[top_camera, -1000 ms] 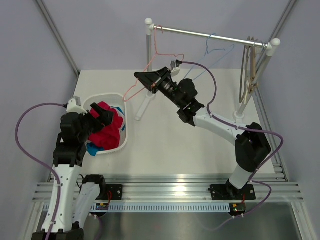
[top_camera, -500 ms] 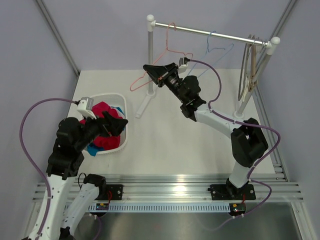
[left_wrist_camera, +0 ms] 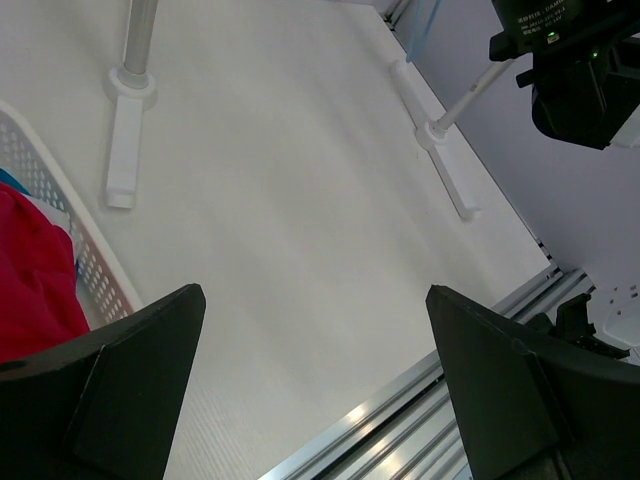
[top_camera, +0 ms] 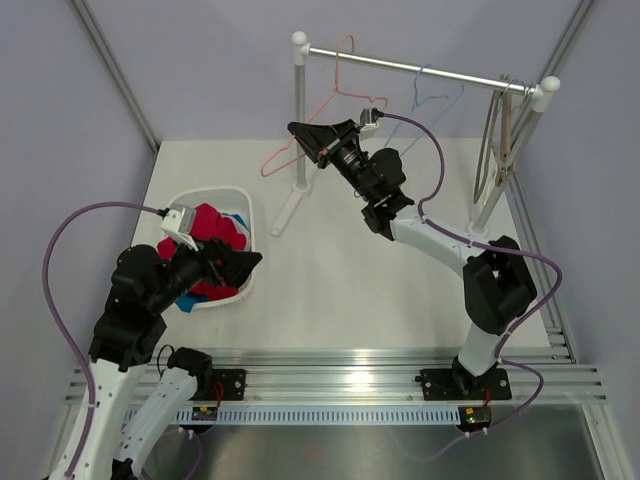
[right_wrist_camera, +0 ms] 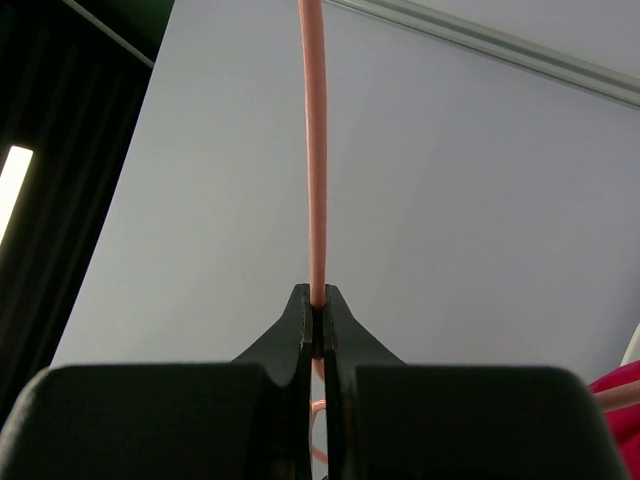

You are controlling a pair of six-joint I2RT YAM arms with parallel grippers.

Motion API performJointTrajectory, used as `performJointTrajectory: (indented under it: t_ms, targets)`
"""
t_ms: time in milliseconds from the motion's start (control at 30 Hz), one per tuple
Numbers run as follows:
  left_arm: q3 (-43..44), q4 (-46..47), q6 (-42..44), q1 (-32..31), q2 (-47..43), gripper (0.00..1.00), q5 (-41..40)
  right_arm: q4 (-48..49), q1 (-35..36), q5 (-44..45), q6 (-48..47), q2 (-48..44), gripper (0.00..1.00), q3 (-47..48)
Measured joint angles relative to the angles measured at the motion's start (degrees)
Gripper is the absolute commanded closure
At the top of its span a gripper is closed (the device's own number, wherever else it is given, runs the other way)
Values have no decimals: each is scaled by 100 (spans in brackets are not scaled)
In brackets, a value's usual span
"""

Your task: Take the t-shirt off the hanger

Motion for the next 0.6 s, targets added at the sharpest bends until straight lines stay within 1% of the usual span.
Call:
performJointTrajectory:
  t_ms: [200,400,433,467,500,567,600]
  targets:
    - [-11,-37,114,-50,0,1,470,-17,-205,-11,20,7,100,11]
    - [-59,-33,146,-74,-96,1,831,48,-542,-151,116,240,100,66]
    - [-90,-31,146,-79,-118,1,874,55,-577,-177,116,293,98,63]
    - [-101,-44,146,-83,-125,1,901,55,-597,-197,120,328,94,42]
    - [-111,-48,146,-87,-122,1,916,63,-603,-225,125,348,78,-2]
    - [-127,-72,146,-87,-122,1,922,114,-603,-306,166,358,53,-116]
    - [-127,-72,146,-87,-122,1,922,177,-603,-334,160,356,36,-205]
